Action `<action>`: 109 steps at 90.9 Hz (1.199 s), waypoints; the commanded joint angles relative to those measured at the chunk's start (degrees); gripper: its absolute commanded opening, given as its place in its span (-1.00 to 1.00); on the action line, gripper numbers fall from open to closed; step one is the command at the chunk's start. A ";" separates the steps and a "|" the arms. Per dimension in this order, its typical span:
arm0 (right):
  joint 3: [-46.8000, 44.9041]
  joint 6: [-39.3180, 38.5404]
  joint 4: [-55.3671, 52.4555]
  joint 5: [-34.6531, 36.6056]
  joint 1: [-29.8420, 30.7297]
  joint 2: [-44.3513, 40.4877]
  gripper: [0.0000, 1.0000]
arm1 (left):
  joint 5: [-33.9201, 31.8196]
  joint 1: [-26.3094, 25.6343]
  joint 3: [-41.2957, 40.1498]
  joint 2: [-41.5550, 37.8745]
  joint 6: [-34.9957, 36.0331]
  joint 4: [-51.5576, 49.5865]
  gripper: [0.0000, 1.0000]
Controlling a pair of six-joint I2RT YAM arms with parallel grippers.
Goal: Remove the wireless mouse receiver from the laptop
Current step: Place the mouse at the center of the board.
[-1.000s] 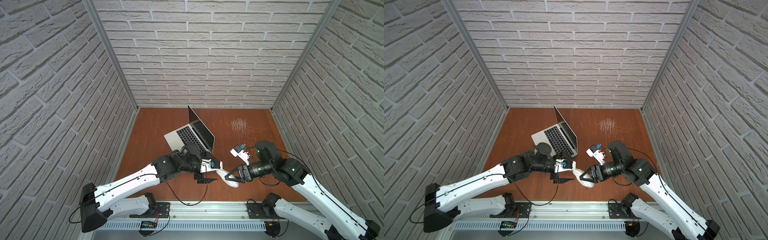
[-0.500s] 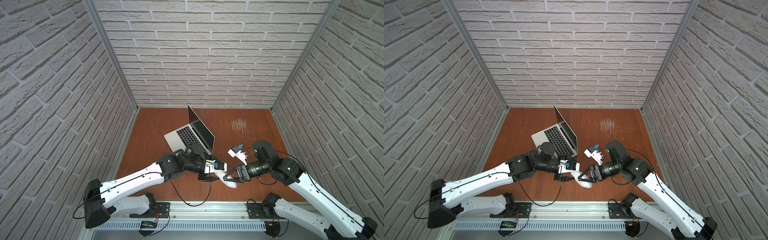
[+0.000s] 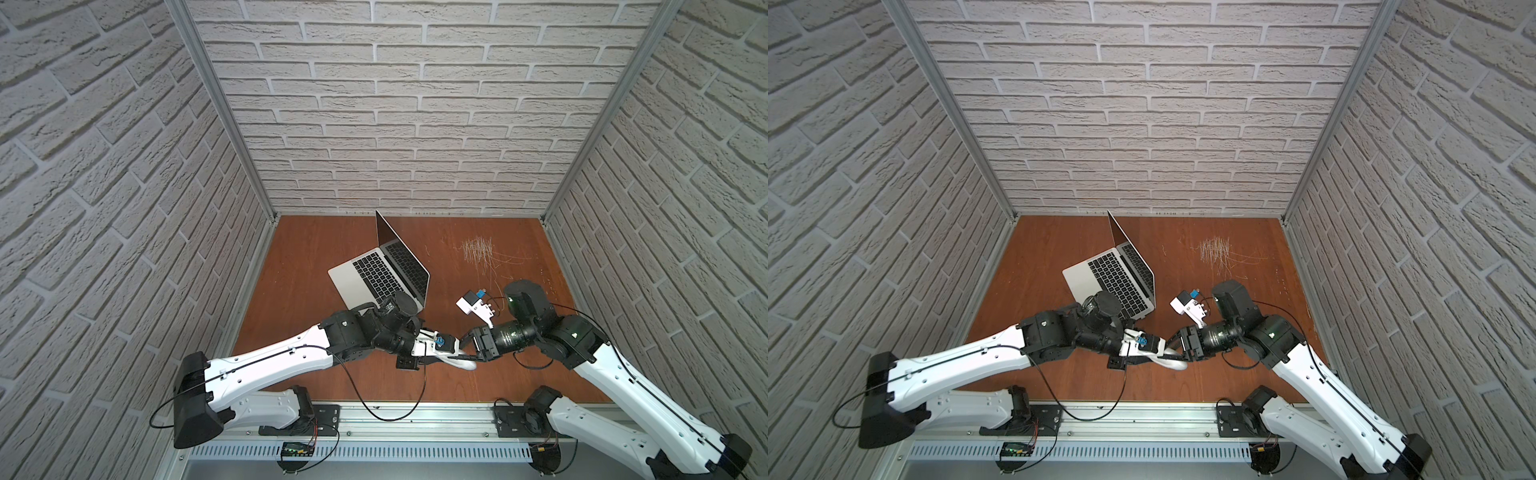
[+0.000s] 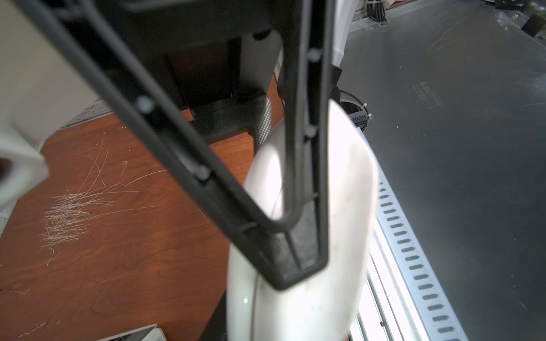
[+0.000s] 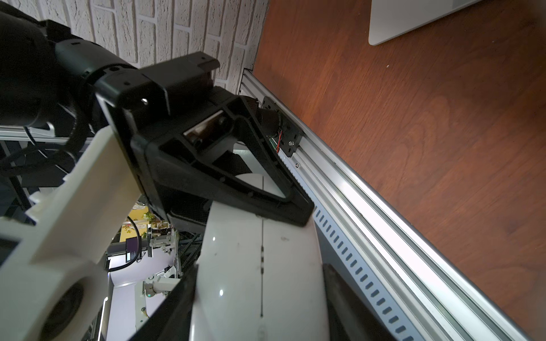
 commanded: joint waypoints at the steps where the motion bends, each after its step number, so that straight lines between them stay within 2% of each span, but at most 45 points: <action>1: -0.47 -3.89 3.19 3.18 0.01 -0.55 0.07 | -1.48 -0.28 1.60 -0.06 -9.46 3.72 -0.79; 12: 0.48 -5.75 1.00 7.51 -1.74 -1.36 0.42 | -4.98 -0.17 -0.45 -0.43 -18.25 3.63 -0.80; 21: 0.66 -6.48 -0.43 12.88 -4.58 -2.70 0.57 | -3.98 0.52 -3.27 -0.25 -26.86 3.02 -0.82; 30: -0.52 -5.70 -1.15 17.32 -8.40 -4.23 0.64 | -0.81 0.80 -8.15 -0.46 -34.74 4.74 -0.87; 40: -1.99 -5.91 -2.38 24.03 -11.70 -5.00 0.65 | -1.76 1.21 -14.13 -0.51 -42.36 9.94 -0.90; 45: -3.22 -5.97 -2.21 26.11 -12.74 -5.12 0.66 | -1.41 2.64 -16.83 0.26 -46.21 11.83 -0.90; 53: -5.61 -5.66 -0.73 26.86 -13.52 -5.05 0.65 | 3.47 5.86 -20.04 2.07 -51.44 14.54 -0.89; 70: -11.57 -5.02 3.45 25.12 -13.83 -3.83 0.64 | 10.48 8.41 -21.95 4.71 -53.45 17.27 -0.80; 89: -16.46 -4.36 6.65 24.25 -13.83 -3.71 0.61 | 18.00 12.64 -22.39 9.39 -53.84 18.67 -0.79; 93: -16.64 -4.40 6.88 24.27 -13.83 -3.83 0.60 | 18.46 13.32 -22.50 10.56 -53.89 19.20 -0.70; 109: -16.75 -4.54 7.03 24.88 -13.83 -4.07 0.60 | 21.34 14.88 -20.78 17.79 -54.71 21.09 -0.68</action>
